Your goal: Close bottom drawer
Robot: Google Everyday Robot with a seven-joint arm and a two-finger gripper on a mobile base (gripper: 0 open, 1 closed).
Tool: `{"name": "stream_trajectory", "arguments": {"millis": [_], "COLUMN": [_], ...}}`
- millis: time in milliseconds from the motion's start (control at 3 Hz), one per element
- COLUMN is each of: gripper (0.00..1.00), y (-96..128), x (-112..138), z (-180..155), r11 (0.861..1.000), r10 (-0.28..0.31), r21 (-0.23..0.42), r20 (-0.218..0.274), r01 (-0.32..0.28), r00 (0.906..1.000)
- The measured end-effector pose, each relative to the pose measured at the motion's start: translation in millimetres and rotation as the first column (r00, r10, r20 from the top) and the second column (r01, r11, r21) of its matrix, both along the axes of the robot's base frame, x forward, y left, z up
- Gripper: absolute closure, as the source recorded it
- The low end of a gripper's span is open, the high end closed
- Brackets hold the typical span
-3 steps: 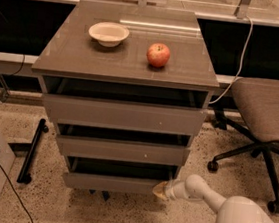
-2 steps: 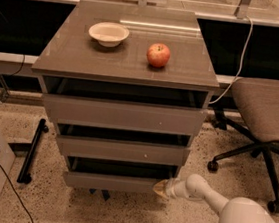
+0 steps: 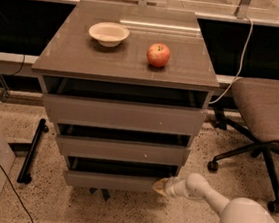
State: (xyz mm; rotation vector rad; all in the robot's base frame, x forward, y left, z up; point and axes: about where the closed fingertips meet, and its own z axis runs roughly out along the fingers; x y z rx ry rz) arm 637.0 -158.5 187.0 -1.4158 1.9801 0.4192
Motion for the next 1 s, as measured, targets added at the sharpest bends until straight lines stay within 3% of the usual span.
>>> {"name": "stream_trajectory", "arguments": {"millis": [1000], "gripper": [0.06], "y": [7.9], "x": [-3.6], "z": [-4.7], "r11": [1.0], "r10": [0.009], "r21": [0.006], "r20": [-0.008], "r01": [-0.009], "r00": [0.9999]}}
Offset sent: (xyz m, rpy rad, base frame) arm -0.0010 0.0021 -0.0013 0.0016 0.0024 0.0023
